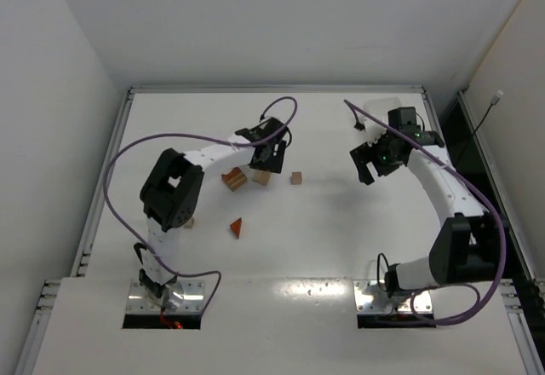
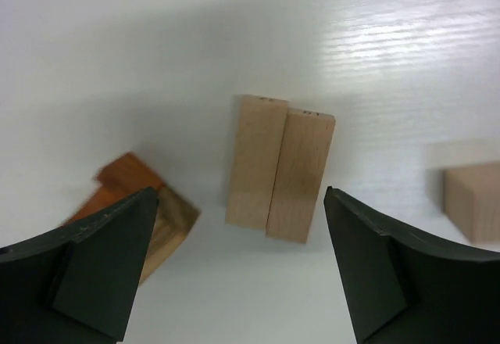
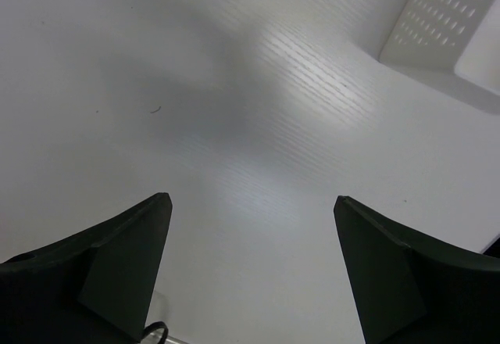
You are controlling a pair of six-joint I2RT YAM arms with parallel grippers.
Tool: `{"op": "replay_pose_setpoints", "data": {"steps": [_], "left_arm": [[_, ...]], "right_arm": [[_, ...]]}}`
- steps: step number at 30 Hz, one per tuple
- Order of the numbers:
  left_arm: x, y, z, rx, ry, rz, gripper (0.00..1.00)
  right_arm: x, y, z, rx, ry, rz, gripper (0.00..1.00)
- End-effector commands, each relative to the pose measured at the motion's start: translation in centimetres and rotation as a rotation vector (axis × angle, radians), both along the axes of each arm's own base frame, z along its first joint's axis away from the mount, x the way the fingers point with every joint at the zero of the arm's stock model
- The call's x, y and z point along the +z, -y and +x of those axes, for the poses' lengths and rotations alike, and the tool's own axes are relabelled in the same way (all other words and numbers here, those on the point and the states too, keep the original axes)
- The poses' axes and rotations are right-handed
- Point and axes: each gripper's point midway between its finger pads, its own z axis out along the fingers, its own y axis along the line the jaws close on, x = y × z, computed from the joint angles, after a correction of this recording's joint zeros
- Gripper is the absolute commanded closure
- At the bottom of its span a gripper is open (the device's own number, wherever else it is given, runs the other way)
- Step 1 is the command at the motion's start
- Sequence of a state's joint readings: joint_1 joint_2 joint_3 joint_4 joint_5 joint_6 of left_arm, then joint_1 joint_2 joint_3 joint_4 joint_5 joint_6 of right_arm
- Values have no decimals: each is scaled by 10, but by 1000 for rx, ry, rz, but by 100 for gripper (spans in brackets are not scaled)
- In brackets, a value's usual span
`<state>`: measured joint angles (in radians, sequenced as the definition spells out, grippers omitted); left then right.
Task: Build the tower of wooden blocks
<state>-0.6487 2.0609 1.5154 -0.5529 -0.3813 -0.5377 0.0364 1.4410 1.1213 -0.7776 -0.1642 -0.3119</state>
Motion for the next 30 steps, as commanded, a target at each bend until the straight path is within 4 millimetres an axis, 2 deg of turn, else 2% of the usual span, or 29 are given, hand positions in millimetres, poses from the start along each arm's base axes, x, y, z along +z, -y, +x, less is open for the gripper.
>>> {"op": "replay_pose_setpoints", "data": {"steps": [1,2,3,5,6,7,8,10,11,12,13,14,15,16,17,18,19,22,25,30], "left_arm": [[116,-3,8,-170,223,25,14],[137,-6,9,-189,270,29,14],[174,-12,4,-211,342,13,13],[203,-28,1,-264,391,19,7],[217,-36,1,-257,416,3,5],[235,-59,1,-227,442,-5,4],[241,-71,0,-211,447,6,4],[236,-97,-6,-175,408,23,3],[239,-119,-7,-140,407,30,3],[225,-126,-14,-156,364,24,3],[221,-147,-15,-120,352,35,3],[216,-158,-18,-121,339,47,3],[217,-163,-25,-136,343,20,3],[205,-171,-31,-126,315,14,3],[201,-189,-32,-99,305,16,3],[191,-192,-38,-114,273,-8,3],[187,-205,-38,-81,262,-15,3],[173,-223,-45,-34,211,-49,3],[161,-226,-49,-30,182,-66,3],[149,-231,-46,1,152,-84,3]], "right_arm": [[16,-8,1,126,106,-20,17],[13,-10,-3,195,114,-49,17],[18,-14,-1,226,139,-52,17],[9,-24,-6,301,115,-59,17],[9,-28,-2,348,124,-66,17],[1,-33,-3,375,85,-58,17],[-2,-39,-1,395,76,-57,17],[-1,-52,6,436,78,-42,17],[-9,-63,10,467,64,-40,17],[-7,-70,17,482,75,-40,19],[-8,-80,23,504,88,-31,19],[-7,-93,28,545,104,-33,21],[-18,-100,32,573,82,-38,22],[-21,-109,34,603,76,-28,22],[-17,-125,40,648,95,-18,22],[-29,-133,43,700,76,-18,22],[-25,-142,48,736,82,-14,22],[-41,-162,50,807,33,-29,26],[-64,-170,53,824,-1,-48,28],[-86,-180,45,856,-35,-49,30]]}}
